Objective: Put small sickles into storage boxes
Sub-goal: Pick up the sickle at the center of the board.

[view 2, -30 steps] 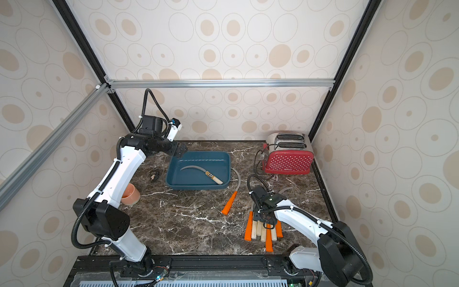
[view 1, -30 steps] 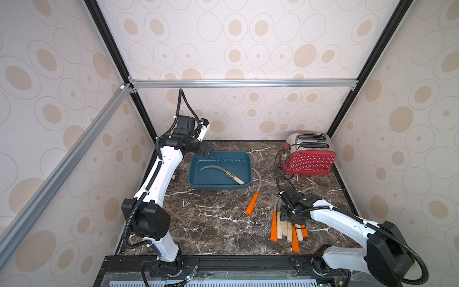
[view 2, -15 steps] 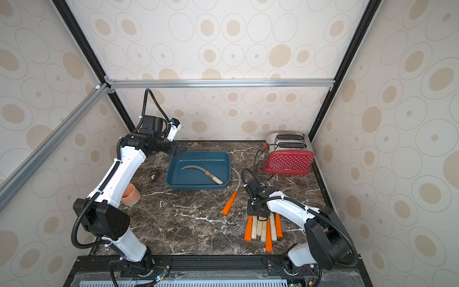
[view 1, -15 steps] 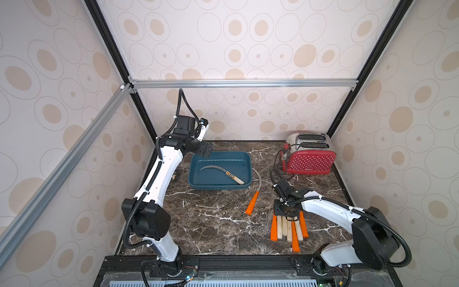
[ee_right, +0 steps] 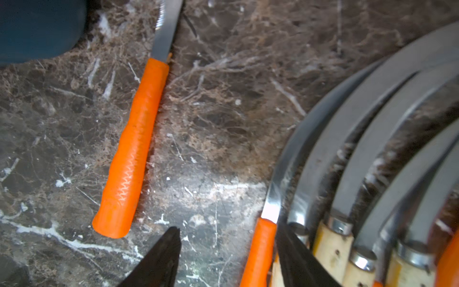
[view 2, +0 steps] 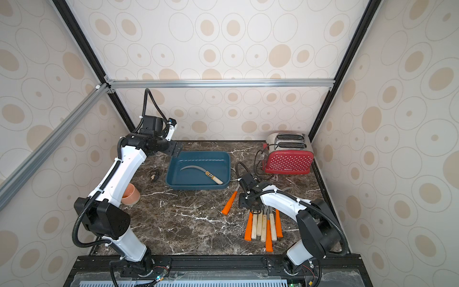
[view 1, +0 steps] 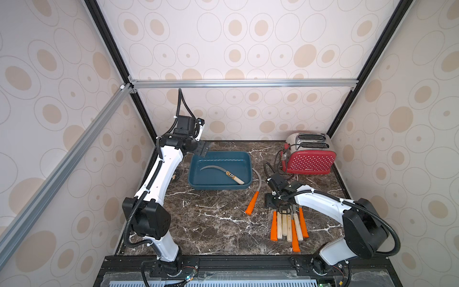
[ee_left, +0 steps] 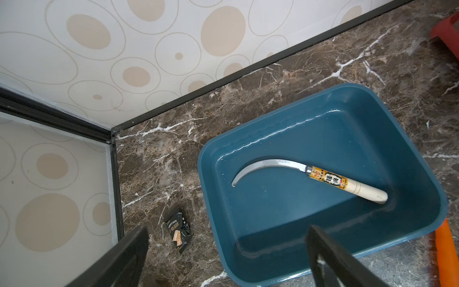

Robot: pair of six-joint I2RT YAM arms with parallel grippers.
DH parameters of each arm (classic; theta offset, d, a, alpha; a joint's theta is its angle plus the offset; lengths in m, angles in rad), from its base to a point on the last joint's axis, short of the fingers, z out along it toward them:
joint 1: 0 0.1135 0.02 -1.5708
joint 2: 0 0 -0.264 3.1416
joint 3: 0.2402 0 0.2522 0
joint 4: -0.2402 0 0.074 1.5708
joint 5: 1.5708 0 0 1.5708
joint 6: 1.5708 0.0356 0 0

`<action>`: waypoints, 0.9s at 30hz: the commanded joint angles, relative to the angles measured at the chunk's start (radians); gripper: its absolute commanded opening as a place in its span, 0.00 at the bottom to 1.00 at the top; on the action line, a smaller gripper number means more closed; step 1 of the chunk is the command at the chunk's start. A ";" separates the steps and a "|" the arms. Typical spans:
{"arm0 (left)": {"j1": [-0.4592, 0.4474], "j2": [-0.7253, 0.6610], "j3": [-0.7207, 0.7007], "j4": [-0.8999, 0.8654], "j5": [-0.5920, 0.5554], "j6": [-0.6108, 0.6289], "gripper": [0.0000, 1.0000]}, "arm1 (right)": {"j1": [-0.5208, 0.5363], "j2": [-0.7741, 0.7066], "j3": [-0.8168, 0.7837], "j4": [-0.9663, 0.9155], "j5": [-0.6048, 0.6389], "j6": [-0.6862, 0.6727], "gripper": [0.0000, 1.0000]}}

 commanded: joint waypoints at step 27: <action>-0.003 -0.012 0.012 0.027 -0.021 0.025 0.99 | 0.109 0.323 0.284 -0.062 0.036 0.114 0.69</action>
